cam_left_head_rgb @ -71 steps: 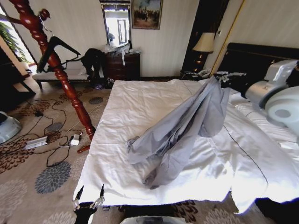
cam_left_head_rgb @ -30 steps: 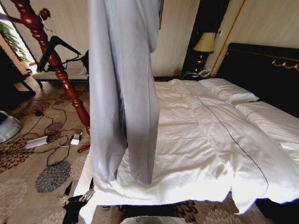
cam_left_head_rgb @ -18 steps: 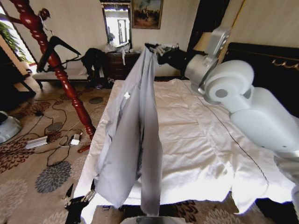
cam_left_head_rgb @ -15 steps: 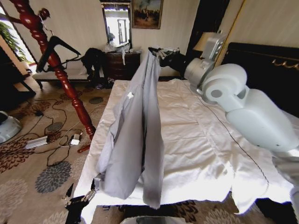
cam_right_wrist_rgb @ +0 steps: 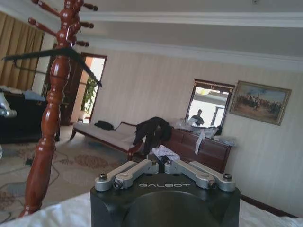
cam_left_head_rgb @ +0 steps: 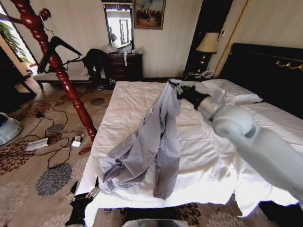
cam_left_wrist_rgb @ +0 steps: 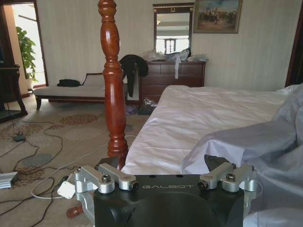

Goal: Pick up the clothes from the bed and hang them on the clothes hanger.

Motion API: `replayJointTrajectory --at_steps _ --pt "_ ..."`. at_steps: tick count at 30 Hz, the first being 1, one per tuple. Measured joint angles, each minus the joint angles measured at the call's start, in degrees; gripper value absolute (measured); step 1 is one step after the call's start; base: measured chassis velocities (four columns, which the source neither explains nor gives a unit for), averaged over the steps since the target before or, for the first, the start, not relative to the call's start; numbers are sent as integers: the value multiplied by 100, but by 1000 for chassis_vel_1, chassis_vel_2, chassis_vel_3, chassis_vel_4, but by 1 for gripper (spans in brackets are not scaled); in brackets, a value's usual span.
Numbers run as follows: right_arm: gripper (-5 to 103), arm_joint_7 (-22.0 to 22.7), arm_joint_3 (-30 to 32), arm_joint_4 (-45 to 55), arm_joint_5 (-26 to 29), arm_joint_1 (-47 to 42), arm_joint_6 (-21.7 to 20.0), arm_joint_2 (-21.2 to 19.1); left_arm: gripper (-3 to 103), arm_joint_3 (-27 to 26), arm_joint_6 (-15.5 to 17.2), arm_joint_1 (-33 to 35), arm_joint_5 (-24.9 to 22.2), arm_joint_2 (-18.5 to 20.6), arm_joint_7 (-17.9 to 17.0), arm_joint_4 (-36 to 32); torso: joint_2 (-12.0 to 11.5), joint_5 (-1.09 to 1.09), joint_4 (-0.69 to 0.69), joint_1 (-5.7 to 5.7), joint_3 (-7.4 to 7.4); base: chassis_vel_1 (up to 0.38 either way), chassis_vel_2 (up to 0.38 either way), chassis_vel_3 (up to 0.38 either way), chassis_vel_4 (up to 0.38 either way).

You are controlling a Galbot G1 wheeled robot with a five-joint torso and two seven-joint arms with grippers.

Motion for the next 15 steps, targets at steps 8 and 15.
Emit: replayJointTrajectory --at_steps 8,15 --pt "1 -327 1659 381 -650 -2536 90 -397 100 -123 527 -411 -217 522 -152 -324 0 0 0 0 0 0 0 0 0" --pt "1 -518 3339 619 -1008 -4853 143 -750 100 -314 1217 -1048 -850 1153 -360 -453 0 -1 -1 0 0 0 0 0 0"
